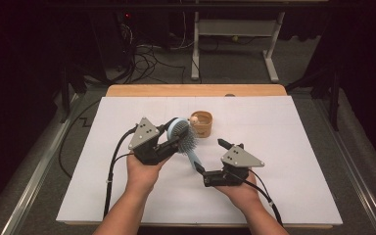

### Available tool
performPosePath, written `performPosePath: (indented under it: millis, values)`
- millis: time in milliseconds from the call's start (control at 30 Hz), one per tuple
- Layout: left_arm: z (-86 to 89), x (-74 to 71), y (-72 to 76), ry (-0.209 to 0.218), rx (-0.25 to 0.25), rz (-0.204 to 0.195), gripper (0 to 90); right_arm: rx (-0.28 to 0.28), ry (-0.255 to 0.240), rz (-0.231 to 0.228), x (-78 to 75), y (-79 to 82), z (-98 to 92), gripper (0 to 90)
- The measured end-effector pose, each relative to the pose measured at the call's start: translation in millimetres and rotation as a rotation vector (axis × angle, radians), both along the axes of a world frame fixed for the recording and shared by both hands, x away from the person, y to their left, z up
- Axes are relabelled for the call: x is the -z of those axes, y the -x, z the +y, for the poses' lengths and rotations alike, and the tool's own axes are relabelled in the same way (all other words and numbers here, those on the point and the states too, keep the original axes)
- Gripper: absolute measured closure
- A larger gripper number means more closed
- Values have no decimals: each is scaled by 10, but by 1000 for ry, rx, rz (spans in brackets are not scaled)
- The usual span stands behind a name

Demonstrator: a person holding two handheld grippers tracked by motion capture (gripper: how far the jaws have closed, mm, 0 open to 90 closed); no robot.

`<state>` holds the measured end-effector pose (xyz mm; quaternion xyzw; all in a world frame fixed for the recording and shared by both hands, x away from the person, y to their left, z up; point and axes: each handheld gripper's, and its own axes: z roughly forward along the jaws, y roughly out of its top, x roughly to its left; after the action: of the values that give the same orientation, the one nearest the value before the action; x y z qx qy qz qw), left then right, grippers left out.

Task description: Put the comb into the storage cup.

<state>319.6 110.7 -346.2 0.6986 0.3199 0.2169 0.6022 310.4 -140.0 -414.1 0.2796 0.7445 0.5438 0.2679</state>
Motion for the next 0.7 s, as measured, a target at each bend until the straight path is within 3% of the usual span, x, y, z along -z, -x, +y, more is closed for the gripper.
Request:
performPosePath:
  millis: [700]
  values:
    - [167, 32, 29, -18, -49, -17, 577, 115, 17, 8, 102, 93, -671, 0]
